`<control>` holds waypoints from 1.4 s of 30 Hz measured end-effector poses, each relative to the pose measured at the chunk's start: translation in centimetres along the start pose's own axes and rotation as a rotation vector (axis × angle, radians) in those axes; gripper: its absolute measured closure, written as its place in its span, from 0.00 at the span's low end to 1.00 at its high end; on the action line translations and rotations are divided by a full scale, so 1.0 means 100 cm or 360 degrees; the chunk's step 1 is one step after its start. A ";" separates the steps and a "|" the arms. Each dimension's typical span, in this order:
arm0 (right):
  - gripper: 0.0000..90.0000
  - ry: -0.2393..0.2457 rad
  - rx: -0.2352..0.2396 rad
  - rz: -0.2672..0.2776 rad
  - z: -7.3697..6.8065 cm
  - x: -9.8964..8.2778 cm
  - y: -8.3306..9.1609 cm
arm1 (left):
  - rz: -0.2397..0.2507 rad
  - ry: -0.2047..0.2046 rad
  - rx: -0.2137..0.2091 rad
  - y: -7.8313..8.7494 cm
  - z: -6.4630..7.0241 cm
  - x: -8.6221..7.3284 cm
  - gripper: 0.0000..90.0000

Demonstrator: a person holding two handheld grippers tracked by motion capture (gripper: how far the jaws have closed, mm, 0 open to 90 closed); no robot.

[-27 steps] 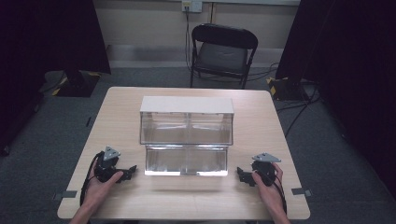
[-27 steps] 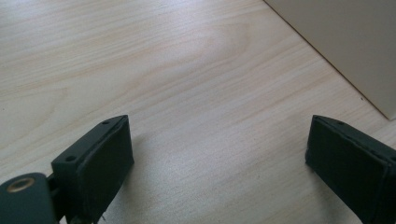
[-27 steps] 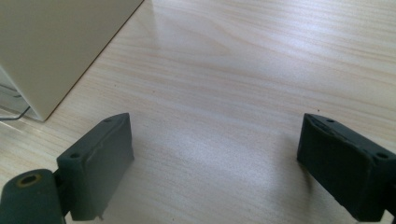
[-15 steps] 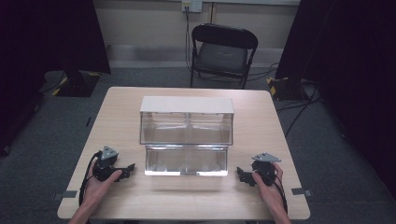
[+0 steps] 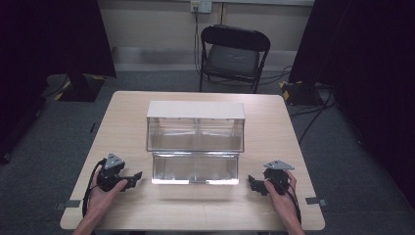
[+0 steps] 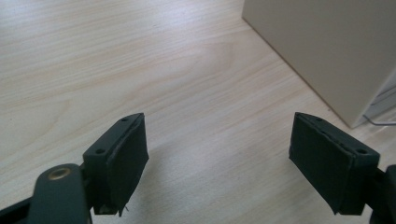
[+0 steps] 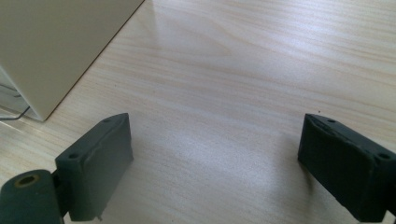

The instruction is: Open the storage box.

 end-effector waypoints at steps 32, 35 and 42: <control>0.10 -0.0001 -0.0001 -0.0001 0.000 0.000 0.000 | 0.0079 -0.0131 -0.0313 0.019 0.053 0.017 0.23; 0.10 -0.0003 -0.0002 -0.0001 0.000 0.000 0.000 | 0.0051 -0.0107 -0.0386 0.024 0.057 0.013 0.22; 0.10 -0.0004 -0.0004 -0.0001 0.000 0.000 0.000 | 0.0067 -0.0129 -0.0438 0.024 0.064 0.014 0.22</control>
Point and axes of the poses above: each handheld gripper's, and its own axes: y roughly backward along the jaws, x roughly out of its top, z roughly to its right, the point moved 8 cm from there along -y, roughly forward along the jaws, and after that the axes turned 6 degrees about z, right-handed, at the moved point
